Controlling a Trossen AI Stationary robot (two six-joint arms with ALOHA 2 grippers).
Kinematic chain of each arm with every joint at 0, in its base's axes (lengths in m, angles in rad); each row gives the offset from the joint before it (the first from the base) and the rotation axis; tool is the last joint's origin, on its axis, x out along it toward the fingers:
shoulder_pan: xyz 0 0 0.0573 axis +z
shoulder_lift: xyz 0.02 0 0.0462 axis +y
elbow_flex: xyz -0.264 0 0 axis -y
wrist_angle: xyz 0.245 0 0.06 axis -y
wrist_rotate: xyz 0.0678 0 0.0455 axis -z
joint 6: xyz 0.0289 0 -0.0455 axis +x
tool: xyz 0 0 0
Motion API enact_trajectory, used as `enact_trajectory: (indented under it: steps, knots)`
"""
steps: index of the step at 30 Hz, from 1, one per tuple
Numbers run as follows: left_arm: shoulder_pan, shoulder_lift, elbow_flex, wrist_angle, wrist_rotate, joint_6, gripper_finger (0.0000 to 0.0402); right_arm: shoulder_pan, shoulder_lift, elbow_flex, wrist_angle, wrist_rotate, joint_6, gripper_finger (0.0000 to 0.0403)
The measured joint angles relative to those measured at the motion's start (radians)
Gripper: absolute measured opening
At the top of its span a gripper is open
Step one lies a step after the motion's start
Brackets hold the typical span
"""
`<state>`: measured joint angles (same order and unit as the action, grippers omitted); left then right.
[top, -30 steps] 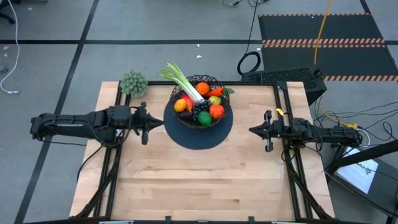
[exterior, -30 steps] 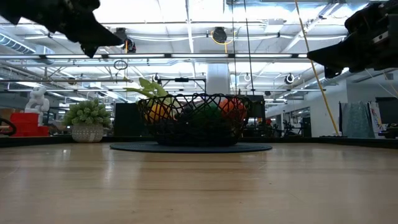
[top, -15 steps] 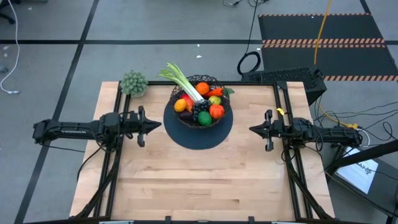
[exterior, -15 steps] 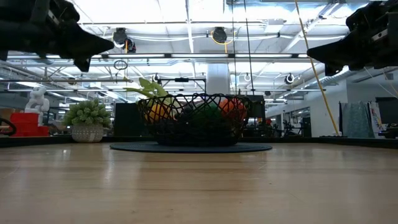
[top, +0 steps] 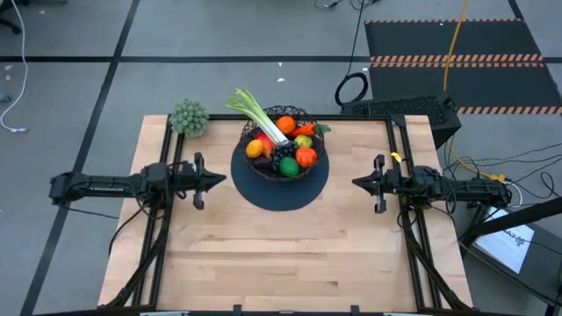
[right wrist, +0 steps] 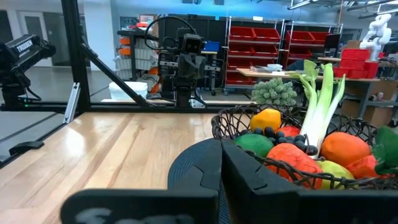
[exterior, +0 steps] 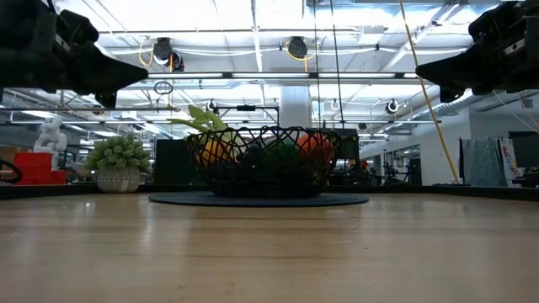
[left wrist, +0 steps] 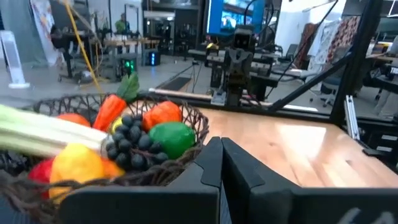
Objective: Build produce basket
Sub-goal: Return to Home Position
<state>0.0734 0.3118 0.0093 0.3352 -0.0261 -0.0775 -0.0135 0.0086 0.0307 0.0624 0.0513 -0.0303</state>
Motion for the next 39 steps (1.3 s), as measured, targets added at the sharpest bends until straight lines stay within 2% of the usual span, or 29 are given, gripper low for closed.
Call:
enact_trajectory:
  steps: [6, 16, 32, 39]
  knots:
    - [0.0, -0.065, 0.0, -0.045, 0.054, 0.024, 0.0002, 0.0, 0.0, 0.0, 0.0, 0.0, 0.0, 0.0]
    - [0.0, -0.192, 0.001, -0.319, 0.038, 0.031, 0.0001, 0.0, 0.0, 0.0, 0.0, 0.0, 0.0, 0.0]
    - [-0.001, -0.206, 0.002, -0.323, 0.061, 0.078, 0.0002, 0.0, 0.0, 0.0, 0.001, -0.001, 0.0, 0.0]
    - [-0.001, -0.206, 0.002, -0.323, 0.046, 0.149, 0.0003, 0.0, 0.0, 0.0, 0.001, -0.001, 0.0, 0.0]
